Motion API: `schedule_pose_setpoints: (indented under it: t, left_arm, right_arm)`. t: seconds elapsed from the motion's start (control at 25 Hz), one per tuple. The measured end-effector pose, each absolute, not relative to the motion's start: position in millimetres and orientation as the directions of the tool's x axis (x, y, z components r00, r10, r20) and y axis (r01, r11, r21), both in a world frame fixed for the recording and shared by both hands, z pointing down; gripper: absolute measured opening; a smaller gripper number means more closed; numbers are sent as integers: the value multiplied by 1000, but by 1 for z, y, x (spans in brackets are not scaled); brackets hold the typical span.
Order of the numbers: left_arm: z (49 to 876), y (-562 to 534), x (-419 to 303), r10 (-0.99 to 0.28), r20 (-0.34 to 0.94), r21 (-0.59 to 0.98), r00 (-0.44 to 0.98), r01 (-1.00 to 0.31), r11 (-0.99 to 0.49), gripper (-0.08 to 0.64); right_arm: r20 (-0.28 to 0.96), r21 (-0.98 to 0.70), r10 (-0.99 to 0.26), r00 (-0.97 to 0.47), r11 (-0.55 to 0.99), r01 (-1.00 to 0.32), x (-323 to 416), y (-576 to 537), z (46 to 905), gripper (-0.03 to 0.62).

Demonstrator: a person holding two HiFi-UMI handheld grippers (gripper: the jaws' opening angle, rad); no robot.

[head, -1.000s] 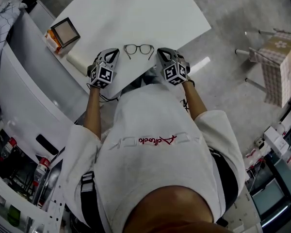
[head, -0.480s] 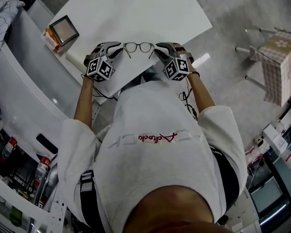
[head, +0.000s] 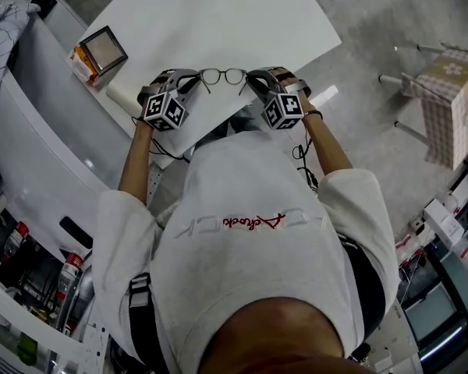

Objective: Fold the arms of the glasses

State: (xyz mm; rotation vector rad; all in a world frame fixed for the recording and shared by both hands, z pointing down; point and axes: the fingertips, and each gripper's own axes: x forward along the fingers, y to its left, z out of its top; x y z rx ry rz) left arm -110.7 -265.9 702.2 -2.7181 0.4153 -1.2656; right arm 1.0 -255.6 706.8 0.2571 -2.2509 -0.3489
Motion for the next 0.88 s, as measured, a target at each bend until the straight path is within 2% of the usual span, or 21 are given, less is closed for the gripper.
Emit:
schedule_pose_setpoints:
  t: [0.88]
  left_arm:
    - [730, -268, -69, -129, 786, -156, 605, -8, -988, 54]
  right_arm:
    - [700, 287, -271, -660, 954, -87, 1, -261, 705, 51]
